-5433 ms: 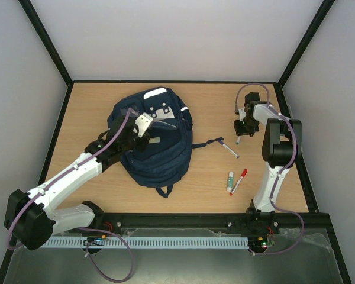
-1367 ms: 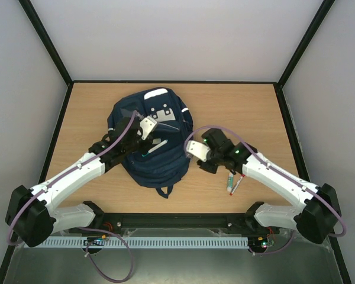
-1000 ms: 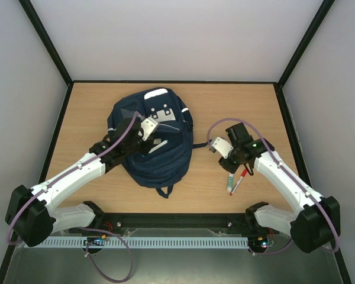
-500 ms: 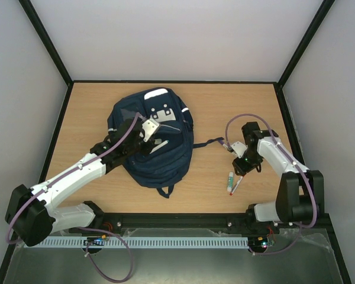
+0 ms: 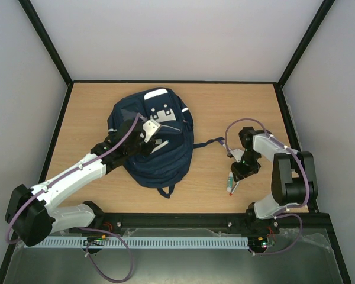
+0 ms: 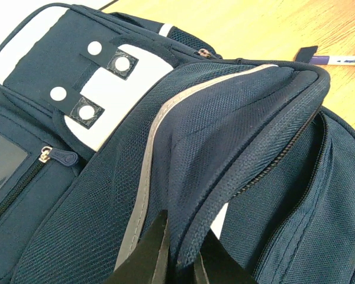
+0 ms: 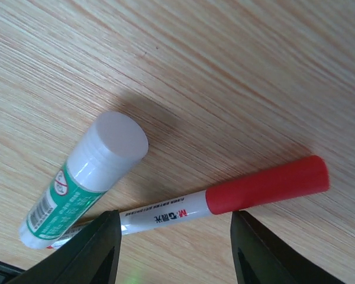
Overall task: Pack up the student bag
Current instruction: Pick up the stationery from the center of the board.
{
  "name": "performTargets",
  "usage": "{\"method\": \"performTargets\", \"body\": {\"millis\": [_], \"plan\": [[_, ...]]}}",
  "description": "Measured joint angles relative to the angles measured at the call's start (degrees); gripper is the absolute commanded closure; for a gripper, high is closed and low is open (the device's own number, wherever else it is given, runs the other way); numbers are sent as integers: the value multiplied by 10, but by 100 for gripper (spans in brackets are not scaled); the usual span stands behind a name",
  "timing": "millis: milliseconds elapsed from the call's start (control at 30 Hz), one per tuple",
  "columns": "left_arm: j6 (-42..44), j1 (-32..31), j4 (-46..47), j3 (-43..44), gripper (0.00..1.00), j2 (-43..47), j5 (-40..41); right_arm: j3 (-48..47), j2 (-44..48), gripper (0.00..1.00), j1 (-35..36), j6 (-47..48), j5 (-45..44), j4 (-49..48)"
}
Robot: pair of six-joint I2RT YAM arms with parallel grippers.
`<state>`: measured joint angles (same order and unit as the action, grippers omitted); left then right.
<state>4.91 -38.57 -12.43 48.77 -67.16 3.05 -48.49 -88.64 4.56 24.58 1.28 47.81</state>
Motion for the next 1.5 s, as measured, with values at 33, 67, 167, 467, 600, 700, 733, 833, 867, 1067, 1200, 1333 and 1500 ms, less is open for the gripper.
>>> {"method": "performTargets", "body": {"millis": [33, 67, 167, 467, 600, 700, 733, 833, 867, 1067, 1200, 1333, 1500], "plan": [[0, 0, 0, 0, 92, 0, 0, 2, -2, 49, 0, 0, 0, 0], [0, 0, 0, 0, 92, 0, 0, 5, -3, 49, 0, -2, -1, 0], [0, 0, 0, 0, 92, 0, 0, 15, -9, 50, 0, -5, -5, -6], [0, 0, 0, 0, 92, 0, 0, 22, -8, 70, 0, -4, -50, -22], [0, -1, 0, 0, 92, 0, 0, 28, -3, 77, 0, 7, -81, -38], [0, -1, 0, 0, 92, 0, 0, 33, 2, 82, 0, 16, -86, -43], [0, -1, 0, 0, 92, 0, -1, 34, 3, 85, 0, 18, -86, -44], [0, -1, 0, 0, 92, 0, -1, 39, 8, 93, 0, 24, -87, -47], [0, -1, 0, 0, 92, 0, -1, 41, 10, 96, 0, 25, -87, -48], [0, -1, 0, 0, 92, 0, -1, 48, 22, 99, 0, 31, -88, -54], [0, -2, 0, 0, 92, 0, -1, 45, 34, 99, 0, 36, -87, -54], [0, -2, 0, 0, 92, 0, -1, 24, 74, 99, 5, 44, -78, -53], [0, -2, 0, 0, 92, 0, -1, -10, 127, 99, 53, 50, -62, -52]]}}
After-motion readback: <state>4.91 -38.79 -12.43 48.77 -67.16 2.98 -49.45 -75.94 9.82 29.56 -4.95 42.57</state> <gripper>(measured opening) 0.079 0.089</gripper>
